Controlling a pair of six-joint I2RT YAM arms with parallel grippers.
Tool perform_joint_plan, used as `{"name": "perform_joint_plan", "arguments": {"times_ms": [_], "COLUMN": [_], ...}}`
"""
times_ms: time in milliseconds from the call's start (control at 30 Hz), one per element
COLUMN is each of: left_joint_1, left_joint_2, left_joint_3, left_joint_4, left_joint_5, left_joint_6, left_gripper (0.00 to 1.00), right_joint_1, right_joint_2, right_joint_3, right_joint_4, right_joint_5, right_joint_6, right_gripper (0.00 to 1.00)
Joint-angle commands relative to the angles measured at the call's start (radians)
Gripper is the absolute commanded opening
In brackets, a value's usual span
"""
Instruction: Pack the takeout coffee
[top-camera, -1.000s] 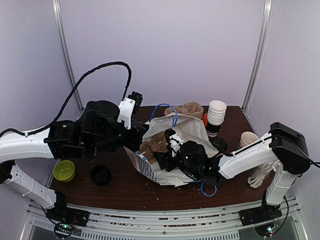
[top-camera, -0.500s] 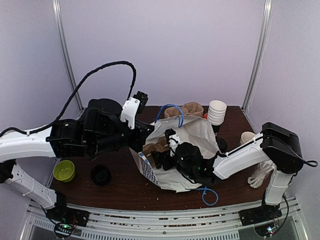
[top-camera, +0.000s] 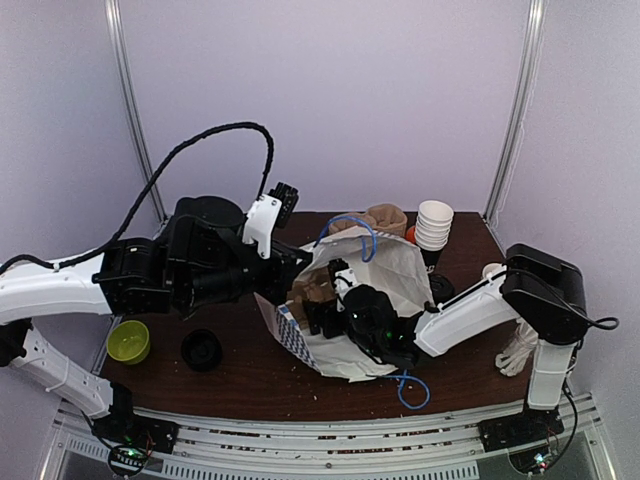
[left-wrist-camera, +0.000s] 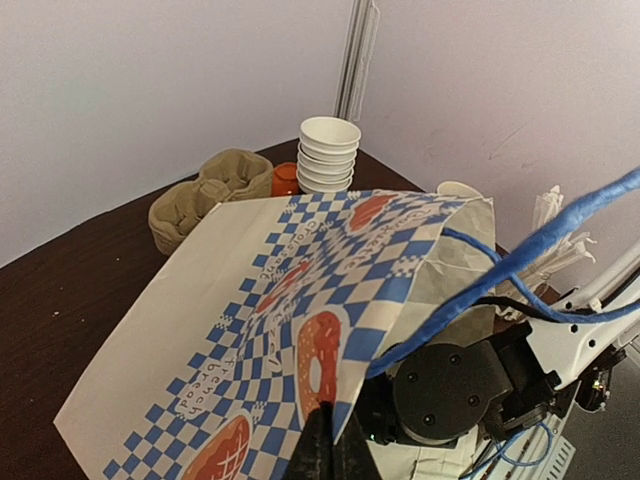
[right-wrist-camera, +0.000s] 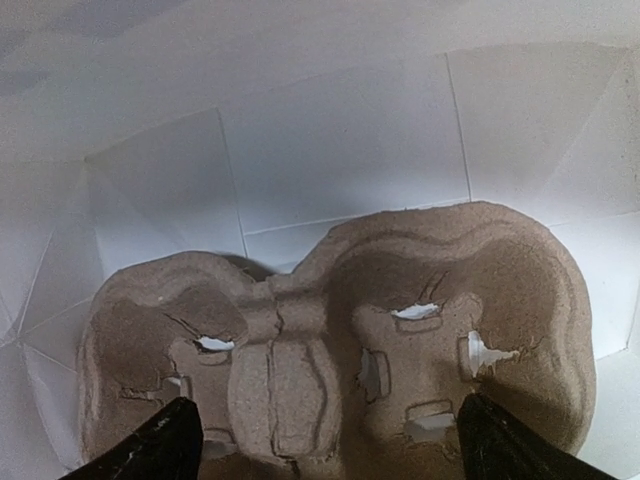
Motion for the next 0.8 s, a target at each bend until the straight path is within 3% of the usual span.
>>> {"name": "perform_joint_plan", "arguments": {"times_ms": [0,267,467,767], "left_joint_1": [0.000,0.001,0.000,0.001], "left_joint_2": [-0.010,-0.013,-0.023,-0.025], "left_joint_3": [0.043,0.043,0.033,0.033], "left_joint_4": [0.112,0.122,0.127,0.048], "left_joint_5": [0.062,0.090,0.082,-0.054], "left_joint_6": [-0.008,-0.016,-0.019,-0.063], "left_gripper": [0.00,0.00,0.00,0.00], "right_joint_1": [-0.009,-0.010,-0.011,-0.010], "right_joint_2": [0.040,0.083,0.071,-0.022], "right_joint_3": [0.045,0.106,0.094,-0.024], "right_joint_4": [-0.041,-0.094,-0.073,0.055], "right_joint_5": [-0.007,-0.005,-0.010,-0.023], "right_joint_6": [0.014,0.010,0.007,-0.022], "right_gripper": [0.90,0.73,0.48,0.35]}}
